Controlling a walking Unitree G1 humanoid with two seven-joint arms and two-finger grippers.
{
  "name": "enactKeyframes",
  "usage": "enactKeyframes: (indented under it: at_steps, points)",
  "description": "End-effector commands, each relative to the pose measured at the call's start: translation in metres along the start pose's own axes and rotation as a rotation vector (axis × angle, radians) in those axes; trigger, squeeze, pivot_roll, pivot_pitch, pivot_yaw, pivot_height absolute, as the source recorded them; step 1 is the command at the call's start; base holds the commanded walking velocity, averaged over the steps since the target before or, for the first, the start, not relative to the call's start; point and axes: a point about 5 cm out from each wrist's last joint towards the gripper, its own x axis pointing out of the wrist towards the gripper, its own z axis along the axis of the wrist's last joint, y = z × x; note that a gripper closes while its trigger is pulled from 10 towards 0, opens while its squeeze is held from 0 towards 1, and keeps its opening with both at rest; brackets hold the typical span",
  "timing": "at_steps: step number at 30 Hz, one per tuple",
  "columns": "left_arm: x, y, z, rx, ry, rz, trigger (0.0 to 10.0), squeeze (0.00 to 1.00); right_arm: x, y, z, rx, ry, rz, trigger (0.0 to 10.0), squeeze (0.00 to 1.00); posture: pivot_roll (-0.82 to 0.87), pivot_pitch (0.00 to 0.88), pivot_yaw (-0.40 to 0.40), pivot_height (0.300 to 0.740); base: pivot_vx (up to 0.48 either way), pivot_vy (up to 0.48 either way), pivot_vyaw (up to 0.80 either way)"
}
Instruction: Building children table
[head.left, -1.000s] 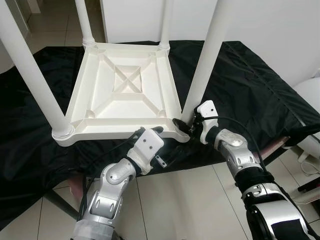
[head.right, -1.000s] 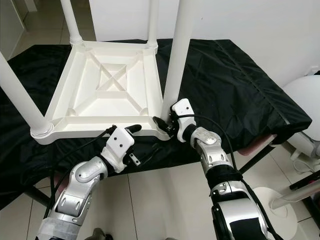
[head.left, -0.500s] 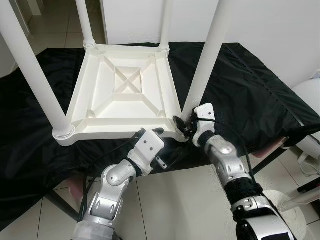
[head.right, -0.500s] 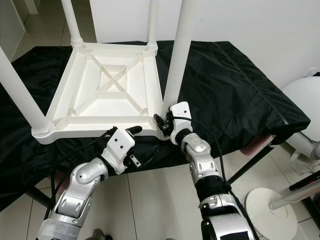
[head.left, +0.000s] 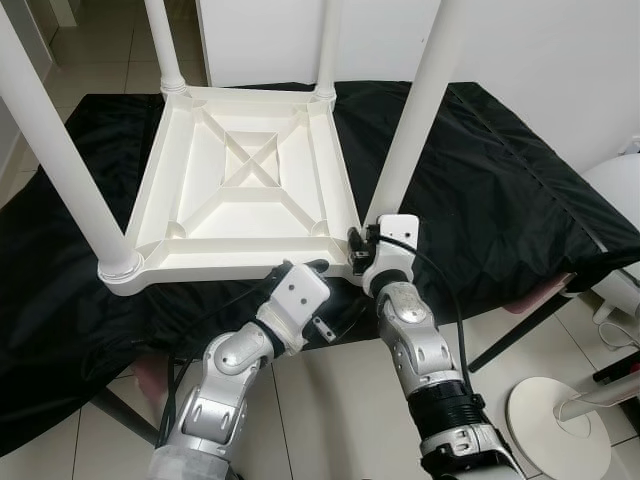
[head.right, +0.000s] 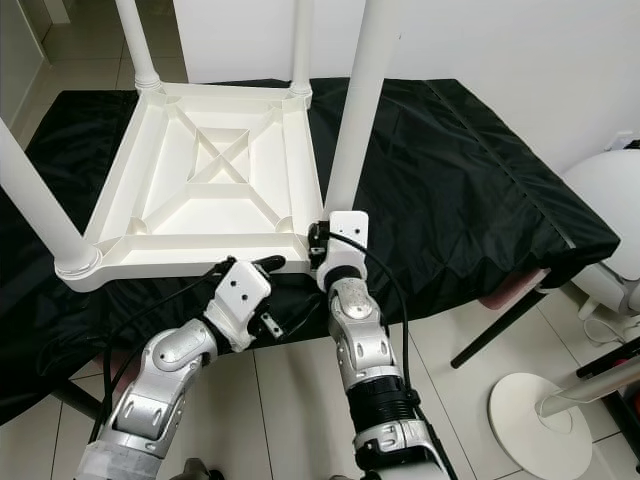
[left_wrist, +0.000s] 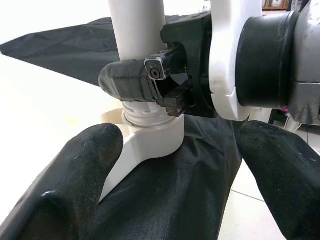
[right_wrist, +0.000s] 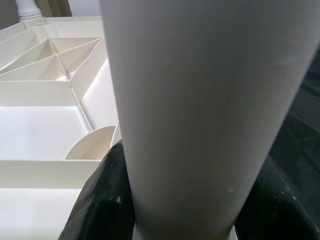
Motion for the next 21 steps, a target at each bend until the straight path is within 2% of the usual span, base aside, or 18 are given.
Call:
enactKeyframes:
  at_steps: [1, 4, 5, 9, 13, 14, 21]
  points:
    - [0.0, 0.003, 0.001, -0.005, -0.002, 0.108, 10.0, 0.0, -0.005, 0.003, -0.014, 0.008, 0.07, 0.018, 10.0, 0.0, -0.03, 0.067, -0.053, 0.74, 0.0, 0.0, 0.0]
    - [0.0, 0.003, 0.001, -0.005, -0.003, 0.108, 10.0, 0.0, -0.006, 0.002, -0.014, 0.004, 0.073, 0.013, 10.0, 0.0, -0.03, 0.067, -0.053, 0.74, 0.0, 0.0, 0.0]
    - [-0.001, 0.006, 0.001, -0.003, -0.001, 0.115, 10.0, 0.0, -0.008, 0.002, -0.011, 0.002, 0.057, 0.028, 10.0, 1.0, -0.03, 0.075, -0.052, 0.74, 0.0, 0.0, 0.0]
    - [-0.001, 0.006, 0.001, -0.002, 0.0, 0.118, 10.0, 0.0, -0.01, 0.001, -0.01, 0.011, 0.05, 0.037, 10.0, 1.0, -0.04, 0.08, -0.051, 0.74, 0.0, 0.0, 0.0]
    - [-0.002, 0.006, 0.001, -0.005, -0.001, 0.118, 10.0, 0.0, -0.013, -0.007, -0.008, -0.021, 0.042, 0.056, 10.0, 1.0, -0.04, 0.086, -0.049, 0.74, 0.0, 0.0, 0.0]
    - [-0.002, 0.005, 0.001, -0.006, 0.0, 0.118, 10.0, 0.0, -0.014, -0.011, -0.008, -0.035, 0.038, 0.07, 10.0, 0.0, -0.04, 0.086, -0.049, 0.74, 0.0, 0.0, 0.0]
    - [-0.001, 0.006, 0.001, -0.011, -0.002, 0.121, 10.0, 0.0, -0.021, -0.028, -0.005, -0.075, 0.014, 0.181, 10.0, 0.0, -0.05, 0.093, -0.045, 0.74, 0.0, 0.0, 0.0]
